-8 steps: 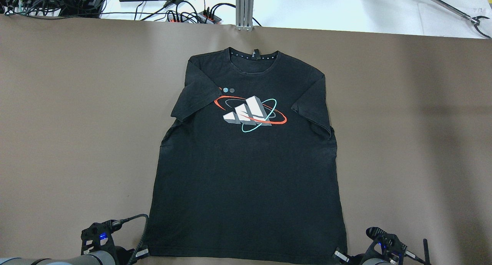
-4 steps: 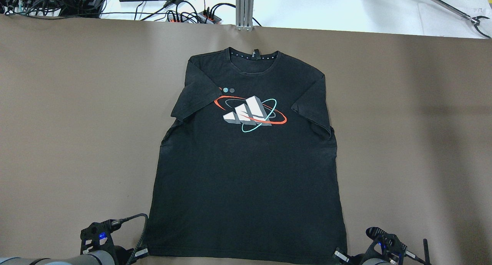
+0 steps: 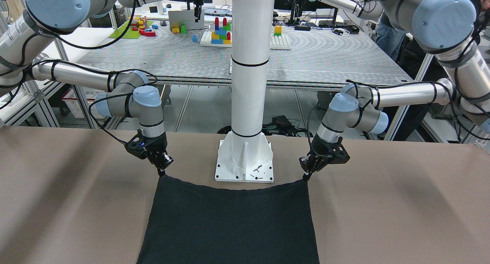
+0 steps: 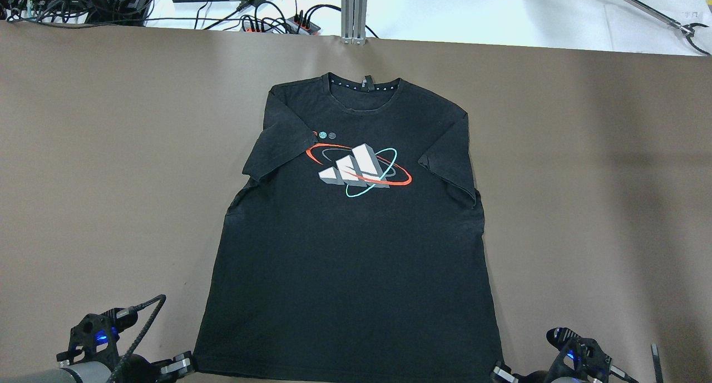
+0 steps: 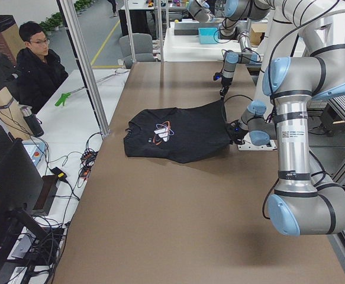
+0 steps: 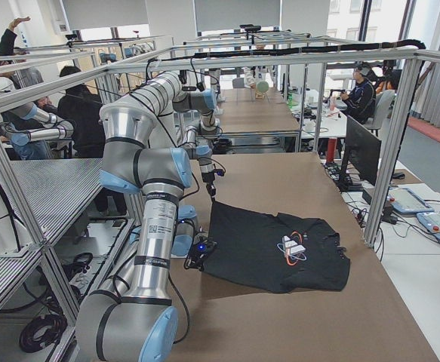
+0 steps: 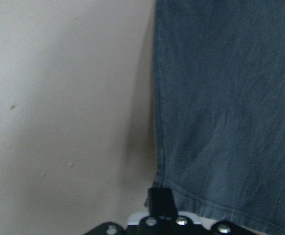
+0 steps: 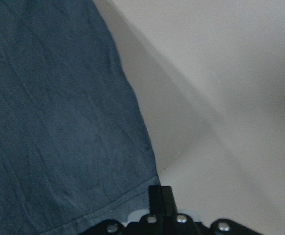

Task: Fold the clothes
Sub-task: 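Lift the hem with both grippers and fold it toward the collar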

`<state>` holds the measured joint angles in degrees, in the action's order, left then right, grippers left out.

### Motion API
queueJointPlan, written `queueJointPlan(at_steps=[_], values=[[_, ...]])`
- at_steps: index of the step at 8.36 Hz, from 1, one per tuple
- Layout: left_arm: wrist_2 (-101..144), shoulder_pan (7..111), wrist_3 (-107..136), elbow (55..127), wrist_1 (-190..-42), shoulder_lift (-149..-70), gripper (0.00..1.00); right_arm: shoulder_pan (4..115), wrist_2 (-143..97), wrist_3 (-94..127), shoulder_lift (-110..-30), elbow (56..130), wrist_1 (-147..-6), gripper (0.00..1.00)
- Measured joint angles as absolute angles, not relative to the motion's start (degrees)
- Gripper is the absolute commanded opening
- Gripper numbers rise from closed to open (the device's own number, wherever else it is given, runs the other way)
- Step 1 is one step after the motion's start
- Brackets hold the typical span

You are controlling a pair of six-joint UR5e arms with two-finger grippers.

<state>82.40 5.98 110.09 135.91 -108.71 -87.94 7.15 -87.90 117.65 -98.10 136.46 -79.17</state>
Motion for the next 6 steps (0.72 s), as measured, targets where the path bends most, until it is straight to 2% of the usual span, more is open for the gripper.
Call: queueJointPlan(at_steps=[2, 4, 6], values=[[88.74, 15.54, 102.77, 131.57, -102.67, -98.22, 0.00, 19.24, -97.73, 108.49, -92.13, 132.65, -81.03, 0.00], [98.10, 28.57, 94.00, 121.99, -99.53, -108.63, 0.00, 34.85, -108.70, 96.24, -80.40, 124.16, -88.54, 0.00], [104.40, 38.59, 86.57, 114.61, -99.37, -112.70, 0.00, 43.90, -111.88, 86.88, -72.51, 117.22, -93.34, 0.00]])
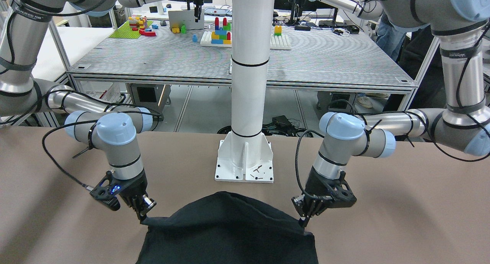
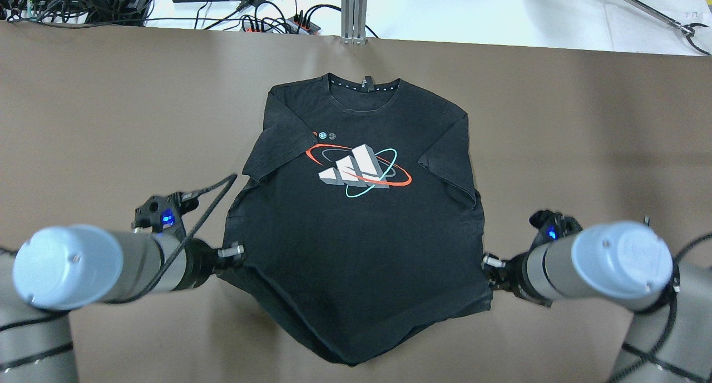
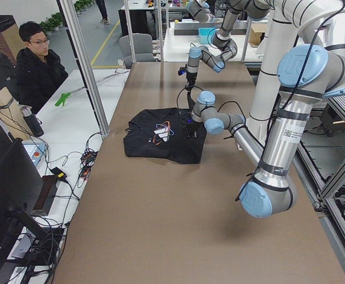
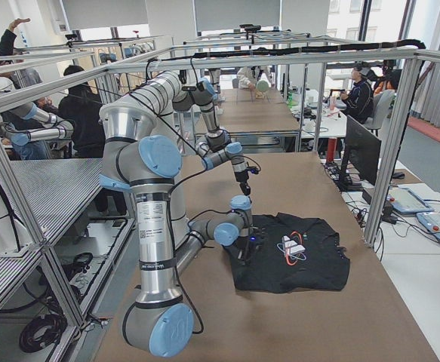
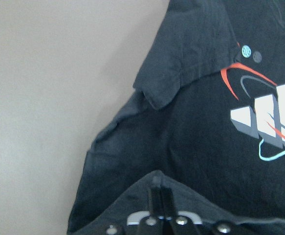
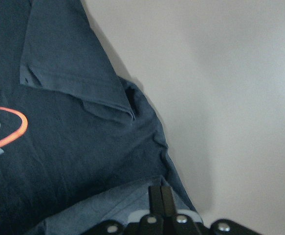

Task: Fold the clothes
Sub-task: 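Lift the hem with both grippers and fold it toward the collar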

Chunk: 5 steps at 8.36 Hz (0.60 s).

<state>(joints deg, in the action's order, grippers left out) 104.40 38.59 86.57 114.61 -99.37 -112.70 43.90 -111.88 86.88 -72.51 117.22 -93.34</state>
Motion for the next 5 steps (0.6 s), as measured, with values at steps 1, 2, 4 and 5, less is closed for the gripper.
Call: queueJointPlan(at_steps=[1, 2, 4, 5], values=[[106.44, 42.04, 84.06, 112.51, -99.44, -113.44, 0.00, 46.45, -112.26, 84.78, -69.70, 114.18, -94.04, 0.00], [108.45, 44.77, 82.44, 111.35, -99.47, -113.78, 0.00, 48.73, -112.42, 83.52, -67.50, 111.98, -94.36, 0.00], [110.13, 47.22, 81.40, 109.85, -99.53, -114.56, 0.00, 51.95, -112.45, 81.52, -65.80, 110.24, -94.57, 0.00], [110.34, 47.90, 81.29, 108.49, -99.56, -115.71, 0.00, 53.04, -112.43, 80.64, -64.86, 109.09, -94.59, 0.00]])
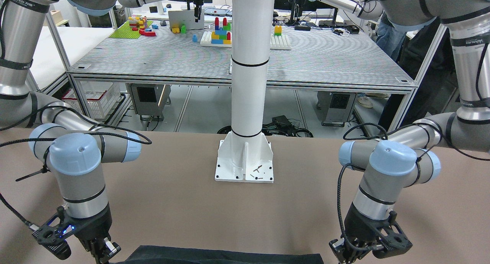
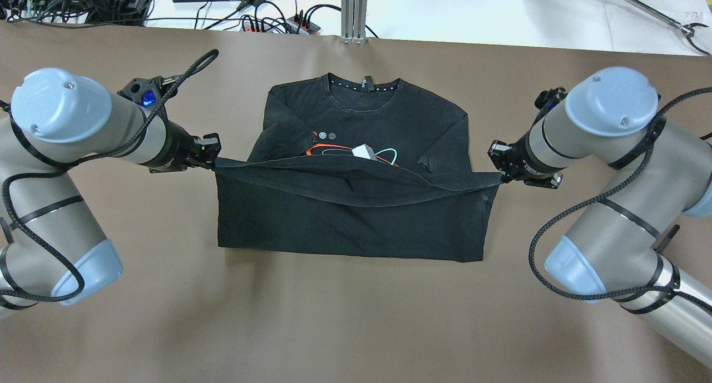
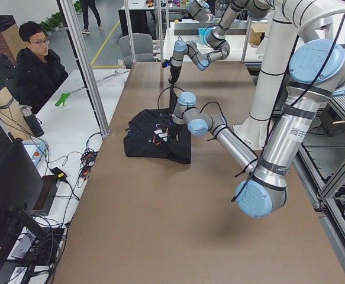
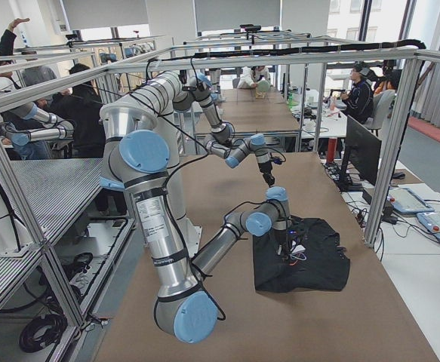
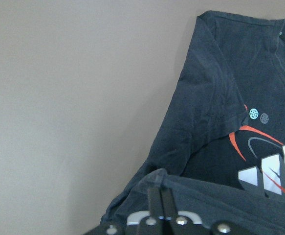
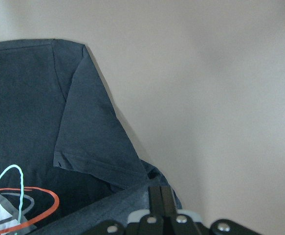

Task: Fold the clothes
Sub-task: 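Lift the hem with both grippers and fold it toward the collar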

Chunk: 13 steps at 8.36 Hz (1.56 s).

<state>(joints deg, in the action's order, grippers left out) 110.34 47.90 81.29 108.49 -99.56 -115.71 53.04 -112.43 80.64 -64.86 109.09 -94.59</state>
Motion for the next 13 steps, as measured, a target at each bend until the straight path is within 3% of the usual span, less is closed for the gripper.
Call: queueJointPlan(at_steps=[5, 10, 11, 12, 13], values=[[110.39, 51.15, 80.02, 100.05, -99.75, -121.37, 0.00, 56.78, -112.00, 74.59, -57.11, 97.27, -93.90, 0.00], [110.01, 51.78, 79.26, 83.58, -108.87, -129.18, 0.00, 56.83, -110.23, 73.90, -52.75, 82.10, -82.32, 0.00], [109.93, 51.81, 79.19, 81.04, -110.70, -130.01, 0.00, 56.60, -109.28, 74.00, -51.83, 79.49, -80.43, 0.02], [109.89, 51.84, 79.10, 77.85, -113.27, -130.94, 0.05, 56.45, -108.21, 74.10, -51.27, 77.34, -78.55, 0.15], [109.83, 51.93, 79.01, 74.58, -116.05, -131.86, 0.07, 56.39, -107.42, 74.33, -50.49, 75.89, -77.37, 0.20]])
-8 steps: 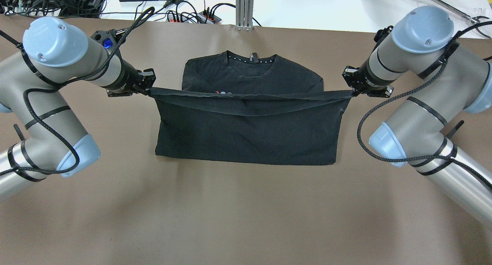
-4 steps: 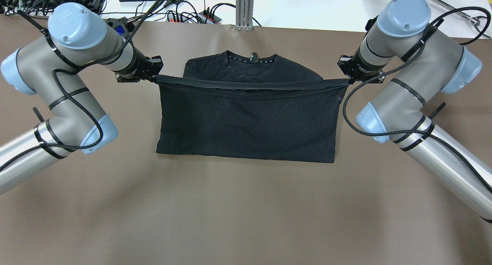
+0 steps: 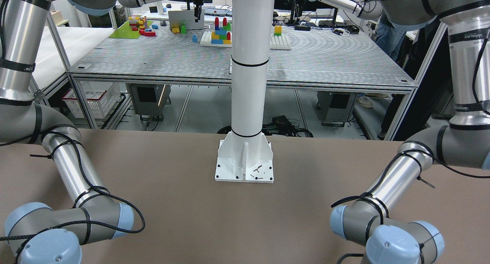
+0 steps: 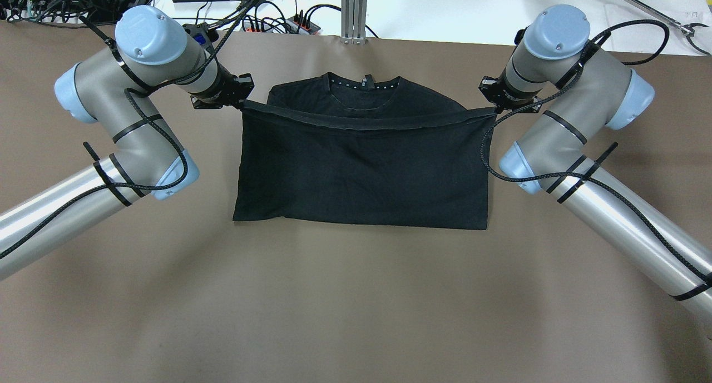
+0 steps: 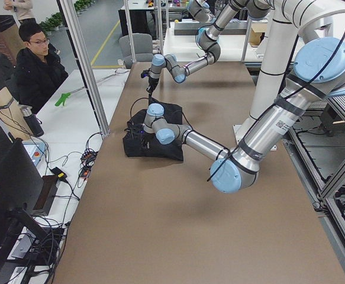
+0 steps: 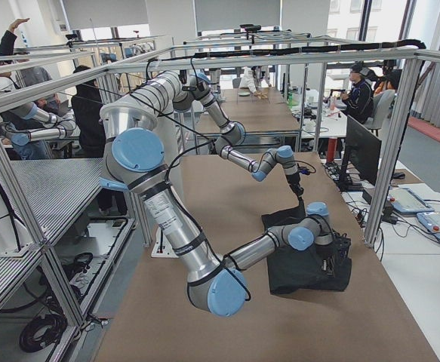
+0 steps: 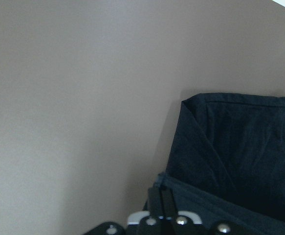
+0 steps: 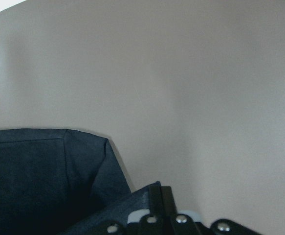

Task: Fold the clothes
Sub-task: 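Lift the hem with both grippers and fold it toward the collar, then release the hem and move the right gripper to the folded shirt's corner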

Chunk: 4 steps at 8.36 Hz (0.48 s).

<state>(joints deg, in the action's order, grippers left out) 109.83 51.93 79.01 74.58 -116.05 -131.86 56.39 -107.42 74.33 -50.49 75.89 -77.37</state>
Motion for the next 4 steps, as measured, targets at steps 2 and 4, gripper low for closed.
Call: queueJointPlan(at_steps=[2, 4], values=[[110.10, 53.10, 78.31, 71.05, -119.83, -132.60, 0.66, 56.35, -106.72, 77.22, -48.17, 74.43, -76.56, 0.54], [110.42, 54.14, 77.70, 69.14, -122.40, -132.61, 0.78, 56.34, -104.59, 79.66, -46.69, 73.46, -76.38, 0.71]])
